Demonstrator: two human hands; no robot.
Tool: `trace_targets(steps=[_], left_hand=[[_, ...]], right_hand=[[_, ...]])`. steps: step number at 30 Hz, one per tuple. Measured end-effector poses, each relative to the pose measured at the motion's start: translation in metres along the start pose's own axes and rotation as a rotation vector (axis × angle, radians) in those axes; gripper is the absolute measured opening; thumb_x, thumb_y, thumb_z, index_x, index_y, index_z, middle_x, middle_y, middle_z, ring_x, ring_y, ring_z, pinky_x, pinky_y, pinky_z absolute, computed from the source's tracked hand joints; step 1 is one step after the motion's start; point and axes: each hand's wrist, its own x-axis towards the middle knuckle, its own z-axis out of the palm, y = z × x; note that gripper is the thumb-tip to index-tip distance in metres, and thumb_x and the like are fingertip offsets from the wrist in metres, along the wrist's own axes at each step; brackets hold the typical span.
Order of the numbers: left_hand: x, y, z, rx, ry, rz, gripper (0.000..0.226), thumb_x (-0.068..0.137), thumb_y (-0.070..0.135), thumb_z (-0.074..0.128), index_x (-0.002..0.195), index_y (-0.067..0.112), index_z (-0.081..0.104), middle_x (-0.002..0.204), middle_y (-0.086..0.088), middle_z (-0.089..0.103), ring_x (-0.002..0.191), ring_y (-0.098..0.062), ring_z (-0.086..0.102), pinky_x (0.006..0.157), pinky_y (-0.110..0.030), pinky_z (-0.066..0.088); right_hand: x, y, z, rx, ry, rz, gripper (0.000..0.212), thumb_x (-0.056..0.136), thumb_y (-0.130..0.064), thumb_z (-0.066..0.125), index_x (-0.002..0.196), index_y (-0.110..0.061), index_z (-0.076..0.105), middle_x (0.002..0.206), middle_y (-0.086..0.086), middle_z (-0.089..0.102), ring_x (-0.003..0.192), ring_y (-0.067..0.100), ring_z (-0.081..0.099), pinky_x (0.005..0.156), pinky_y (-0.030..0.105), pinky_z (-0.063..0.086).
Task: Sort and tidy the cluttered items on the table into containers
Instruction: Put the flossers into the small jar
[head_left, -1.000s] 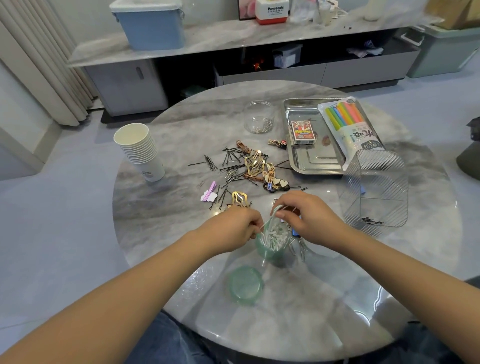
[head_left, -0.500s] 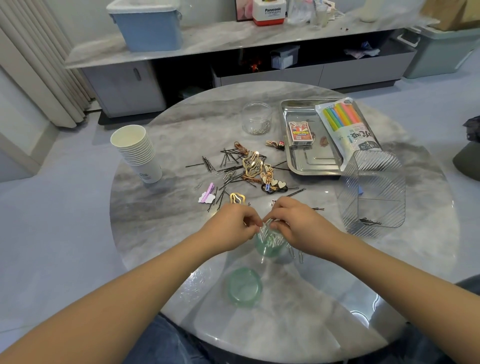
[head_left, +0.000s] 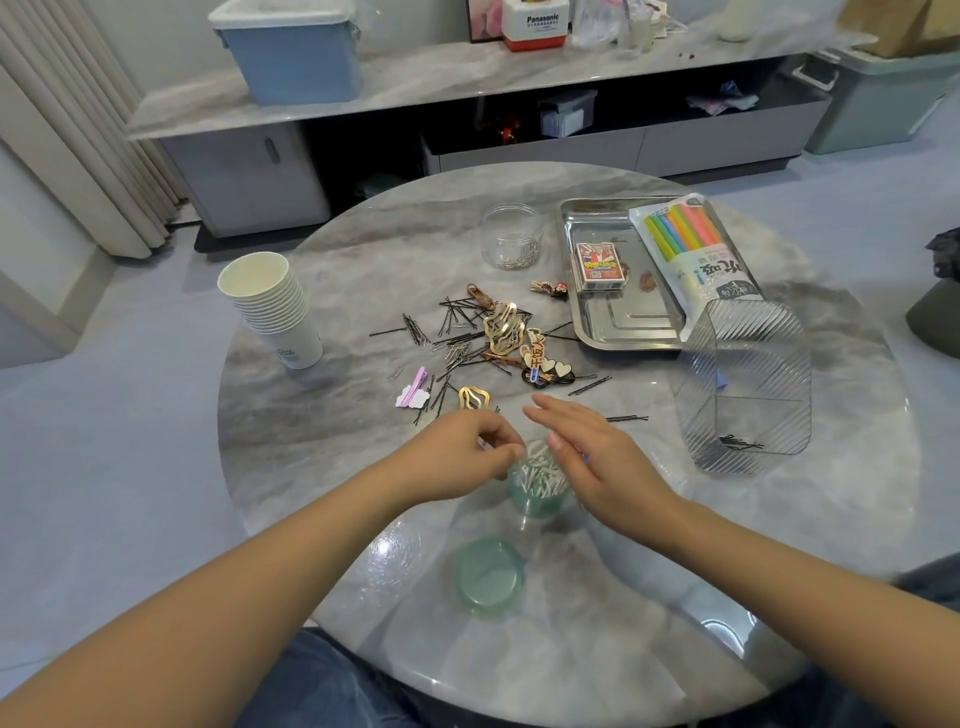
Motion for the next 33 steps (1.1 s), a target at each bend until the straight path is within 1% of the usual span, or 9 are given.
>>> trace_targets(steps=[3,7,13,17,21,23,26,29,33], left_hand=[[-0.001,-0.001,-0.002,-0.069,-0.044,-0.006,0.020,0.079,0.034,0.074,0.092,0.021,0.065,0.097,-0.002,0.066,0.081,-0.018,0.068,0.078,-0.034,0.056],[0.001,-0.002,0.002,-0.046,-0.007,0.007,0.020,0.075,0.029,0.078,0.086,0.026,0.062,0.090,0.007,0.063,0.075,-0.012,0.064,0.073,-0.029,0.055],[0.003,-0.002,0.006,-0.043,0.045,0.028,0.016,0.079,0.024,0.075,0.075,0.026,0.059,0.076,0.010,0.063,0.076,-0.015,0.065,0.068,-0.027,0.053],[0.003,-0.005,0.003,-0.005,0.057,0.028,0.016,0.080,0.031,0.074,0.080,0.028,0.058,0.082,0.010,0.063,0.079,-0.010,0.062,0.073,-0.026,0.050],[0.001,-0.007,0.002,0.063,0.054,0.093,0.024,0.081,0.034,0.072,0.103,0.027,0.064,0.100,0.007,0.065,0.083,-0.006,0.063,0.081,-0.025,0.051],[0.001,-0.006,0.005,0.092,0.082,0.127,0.027,0.081,0.030,0.072,0.107,0.023,0.069,0.097,0.007,0.065,0.086,-0.010,0.063,0.083,-0.029,0.051],[0.005,-0.010,0.008,0.132,0.160,0.196,0.023,0.081,0.028,0.072,0.102,0.019,0.075,0.094,0.000,0.070,0.089,-0.015,0.061,0.082,-0.029,0.047],[0.005,-0.014,0.011,0.273,0.182,0.321,0.023,0.086,0.031,0.066,0.102,0.017,0.075,0.095,-0.003,0.071,0.091,-0.016,0.060,0.078,-0.022,0.042],[0.003,-0.018,0.018,0.435,0.215,0.382,0.034,0.093,0.038,0.051,0.112,0.019,0.071,0.093,-0.001,0.069,0.086,-0.019,0.060,0.074,-0.033,0.049]], right_hand=[[-0.005,-0.001,0.006,0.085,0.002,0.014,0.046,0.092,-0.029,0.035,0.136,-0.020,0.048,0.145,-0.007,0.038,0.133,-0.002,0.028,0.111,0.013,0.017],[-0.009,-0.006,0.009,0.157,0.007,-0.017,0.043,0.094,-0.028,0.033,0.136,-0.031,0.041,0.143,-0.018,0.032,0.132,-0.015,0.023,0.110,0.008,0.016],[-0.015,0.000,0.013,0.141,-0.090,-0.010,0.044,0.095,-0.042,0.025,0.139,-0.041,0.021,0.144,-0.018,0.033,0.141,0.009,0.025,0.116,0.029,0.023],[-0.011,0.001,0.009,0.146,0.107,-0.067,0.043,0.094,-0.017,0.036,0.134,-0.028,0.044,0.141,-0.013,0.040,0.134,-0.001,0.032,0.113,0.022,0.023],[-0.011,0.008,0.013,0.022,0.258,0.001,0.031,0.089,-0.022,0.049,0.113,-0.021,0.068,0.119,-0.006,0.064,0.112,0.002,0.050,0.101,0.033,0.038],[-0.012,0.008,0.015,0.029,0.259,0.016,0.023,0.087,-0.017,0.061,0.107,-0.020,0.072,0.109,-0.007,0.068,0.104,0.004,0.054,0.096,0.029,0.039],[-0.012,0.005,0.013,0.084,0.211,0.091,0.022,0.085,-0.014,0.067,0.106,-0.020,0.072,0.108,-0.007,0.069,0.103,0.003,0.056,0.094,0.011,0.034],[-0.016,0.004,0.015,0.189,0.194,0.167,0.025,0.089,-0.015,0.062,0.111,-0.021,0.069,0.115,-0.013,0.063,0.109,-0.005,0.052,0.095,0.001,0.032],[-0.025,0.005,0.020,0.238,0.100,0.150,0.033,0.097,-0.016,0.048,0.128,-0.022,0.056,0.133,-0.016,0.046,0.126,-0.007,0.040,0.102,0.002,0.025]])
